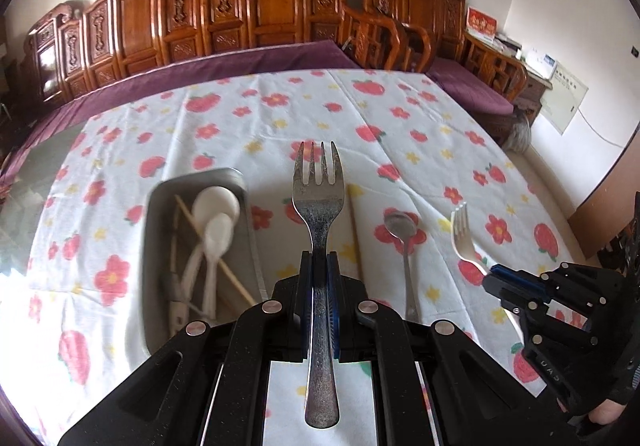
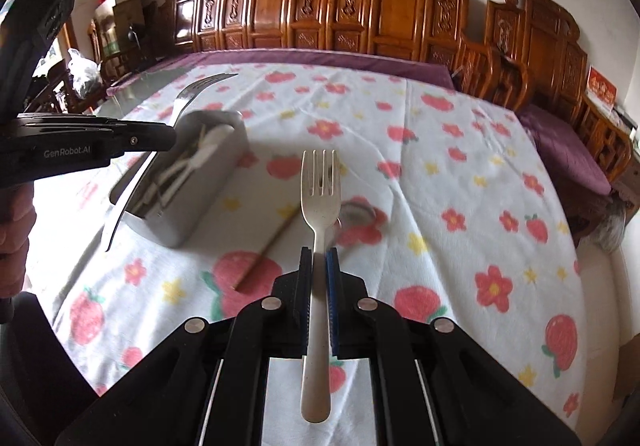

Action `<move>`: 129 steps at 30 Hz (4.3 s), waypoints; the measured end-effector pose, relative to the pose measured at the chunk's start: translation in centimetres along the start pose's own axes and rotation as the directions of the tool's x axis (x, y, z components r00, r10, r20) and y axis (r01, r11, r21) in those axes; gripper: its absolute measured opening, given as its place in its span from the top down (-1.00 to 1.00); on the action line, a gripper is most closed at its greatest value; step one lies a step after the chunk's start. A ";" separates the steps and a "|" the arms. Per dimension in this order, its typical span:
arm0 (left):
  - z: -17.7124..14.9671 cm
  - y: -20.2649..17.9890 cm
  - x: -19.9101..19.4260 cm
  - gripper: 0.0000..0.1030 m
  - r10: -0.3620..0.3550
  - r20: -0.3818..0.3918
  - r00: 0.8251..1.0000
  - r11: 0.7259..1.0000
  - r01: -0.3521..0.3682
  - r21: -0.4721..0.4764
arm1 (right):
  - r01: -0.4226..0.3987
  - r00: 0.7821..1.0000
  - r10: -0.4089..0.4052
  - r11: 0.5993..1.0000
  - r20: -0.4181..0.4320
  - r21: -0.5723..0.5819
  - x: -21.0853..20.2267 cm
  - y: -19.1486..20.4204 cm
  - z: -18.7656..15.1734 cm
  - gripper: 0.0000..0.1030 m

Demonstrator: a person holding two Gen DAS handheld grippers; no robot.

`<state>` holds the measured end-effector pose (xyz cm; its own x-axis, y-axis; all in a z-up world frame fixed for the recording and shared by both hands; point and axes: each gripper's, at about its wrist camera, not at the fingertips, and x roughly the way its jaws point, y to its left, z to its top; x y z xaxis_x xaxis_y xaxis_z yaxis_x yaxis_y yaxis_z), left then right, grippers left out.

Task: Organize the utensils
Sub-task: 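Lift the metal fork with the left gripper and lower it into the tray, then carry the white fork into the tray and open the right gripper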

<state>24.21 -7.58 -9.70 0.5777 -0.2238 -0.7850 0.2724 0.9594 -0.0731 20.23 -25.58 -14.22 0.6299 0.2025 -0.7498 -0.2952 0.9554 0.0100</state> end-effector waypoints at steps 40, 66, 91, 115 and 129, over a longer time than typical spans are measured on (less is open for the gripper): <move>-0.3 12.2 9.7 0.88 0.072 -0.148 0.986 0.990 -0.088 -0.110 | -0.074 0.996 0.072 0.997 -0.050 -0.039 5.6 4.5 1.2 0.84; -2.4 17.8 -2.4 -0.55 0.175 0.062 0.983 0.980 -0.168 -0.103 | -0.128 0.992 0.128 0.988 -0.008 -0.085 6.5 11.0 8.3 0.84; -4.0 21.4 -5.9 -0.56 0.189 0.100 0.977 0.974 -0.173 -0.145 | -0.211 0.964 0.229 0.968 -0.135 0.136 17.1 16.3 12.4 0.84; -4.3 21.3 -6.8 -0.56 0.221 0.110 0.969 0.969 -0.206 -0.136 | -0.214 0.961 0.242 0.956 -0.132 0.199 16.7 17.3 11.7 0.79; -3.6 15.4 -8.6 -0.56 0.178 0.152 0.972 0.983 -0.168 -0.079 | -0.171 0.983 0.160 0.976 0.090 0.137 4.0 6.5 9.9 0.79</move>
<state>20.66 9.72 -6.25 0.7270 -0.0730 -0.6827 0.1102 0.9938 0.0112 27.95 -16.45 -10.62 0.6367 0.3710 -0.6760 -0.2971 0.9270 0.2289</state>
